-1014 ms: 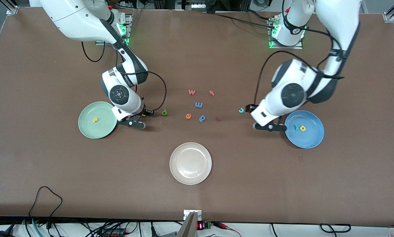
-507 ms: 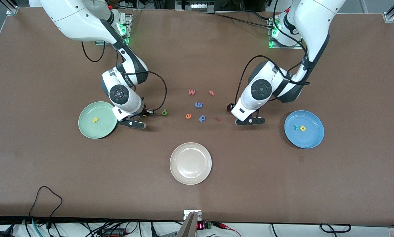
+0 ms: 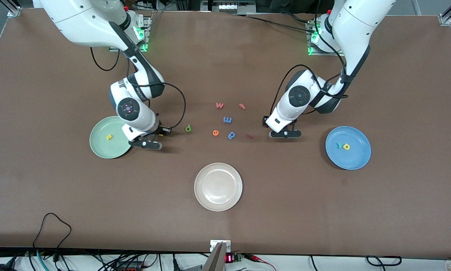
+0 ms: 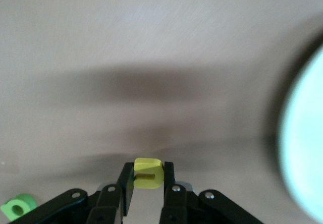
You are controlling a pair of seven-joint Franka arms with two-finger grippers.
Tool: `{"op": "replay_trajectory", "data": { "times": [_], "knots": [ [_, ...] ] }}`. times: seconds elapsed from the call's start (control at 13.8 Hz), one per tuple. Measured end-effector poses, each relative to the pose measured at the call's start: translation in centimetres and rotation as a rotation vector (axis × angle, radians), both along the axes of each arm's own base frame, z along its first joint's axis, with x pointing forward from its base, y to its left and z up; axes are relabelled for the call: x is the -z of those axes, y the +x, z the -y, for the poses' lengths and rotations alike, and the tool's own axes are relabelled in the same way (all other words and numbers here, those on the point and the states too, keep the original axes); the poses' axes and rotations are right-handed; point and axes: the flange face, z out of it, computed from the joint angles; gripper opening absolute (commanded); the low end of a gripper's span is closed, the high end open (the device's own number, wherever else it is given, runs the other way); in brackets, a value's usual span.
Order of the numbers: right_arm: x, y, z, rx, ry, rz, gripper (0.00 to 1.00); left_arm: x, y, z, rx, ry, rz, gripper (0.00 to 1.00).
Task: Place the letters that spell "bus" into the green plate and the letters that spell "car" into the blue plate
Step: 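Place yellow u in the green plate while the left gripper grasps cyan c, then drop cyan c into the blue plate while the right gripper reaches green p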
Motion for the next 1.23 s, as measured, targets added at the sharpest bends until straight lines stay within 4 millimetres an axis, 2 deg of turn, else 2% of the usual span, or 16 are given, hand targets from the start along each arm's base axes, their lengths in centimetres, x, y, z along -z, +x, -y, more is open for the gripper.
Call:
{"op": "replay_trajectory", "data": {
  "times": [0.22,0.29,0.43,0.51,0.58,0.65,0.87,0.94,1.01,1.16,1.23],
  "knots": [
    [-3.2,1.8,7.8,-0.073,-0.016,-0.036,0.00,-0.3,0.1,0.0,0.001,0.000,0.006,0.44],
    [-3.6,2.3,10.5,-0.104,-0.012,-0.047,0.00,-0.3,0.1,0.0,0.004,0.001,0.007,0.40],
    [-3.2,2.6,15.9,-0.141,0.003,-0.069,0.00,-0.3,0.1,0.0,0.019,0.008,0.015,0.25],
    [-2.6,2.3,18.0,-0.146,0.011,-0.084,0.00,-0.4,0.2,0.0,0.024,0.010,0.019,0.18],
    [-1.8,2.0,19.3,-0.146,0.017,-0.100,0.00,-0.4,0.1,0.0,0.026,0.011,0.020,0.17],
    [-1.0,1.6,19.9,-0.141,0.021,-0.115,0.01,-0.6,0.2,0.1,0.027,0.010,0.025,0.17],
    [0.1,1.3,19.5,-0.147,0.029,-0.135,0.05,-0.7,0.6,-0.6,0.019,0.020,0.024,0.17],
    [0.1,1.3,19.4,-0.147,0.030,-0.135,0.18,-1.2,1.0,-0.9,0.015,0.034,0.015,0.17],
    [0.1,1.3,19.3,-0.146,0.031,-0.135,0.19,-2.1,1.7,-1.3,0.008,0.057,-0.001,0.17],
    [0.1,1.2,19.0,-0.150,0.031,-0.135,0.24,-5.4,3.6,-2.3,0.005,0.123,-0.044,0.17],
    [0.1,1.2,18.8,-0.153,0.032,-0.135,0.41,-7.3,4.5,-2.7,0.021,0.164,-0.058,0.17]
  ]
}}
